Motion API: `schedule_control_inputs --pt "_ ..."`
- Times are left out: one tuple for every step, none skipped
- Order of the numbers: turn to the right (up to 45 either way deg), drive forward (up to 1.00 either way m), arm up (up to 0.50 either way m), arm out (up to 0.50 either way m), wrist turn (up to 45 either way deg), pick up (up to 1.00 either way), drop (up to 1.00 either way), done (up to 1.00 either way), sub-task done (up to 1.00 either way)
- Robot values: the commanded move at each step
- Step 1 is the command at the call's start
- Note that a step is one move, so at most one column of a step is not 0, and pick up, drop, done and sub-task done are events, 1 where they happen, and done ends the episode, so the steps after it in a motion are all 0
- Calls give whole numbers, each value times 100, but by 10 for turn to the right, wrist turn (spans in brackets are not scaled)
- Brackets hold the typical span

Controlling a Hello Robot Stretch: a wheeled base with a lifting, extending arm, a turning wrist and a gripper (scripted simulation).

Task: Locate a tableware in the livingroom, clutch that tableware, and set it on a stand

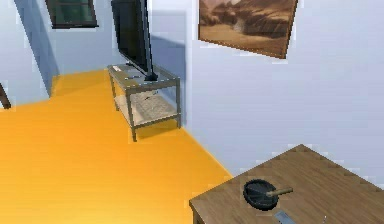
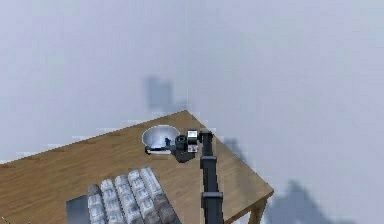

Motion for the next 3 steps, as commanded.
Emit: schedule_control_inputs --pt "0 0 0 0 0 100 0 0 0" --pt "0 0 10 0 0 0 0 0 0" --pt "0 0 18 0 0 0 0 0 0"
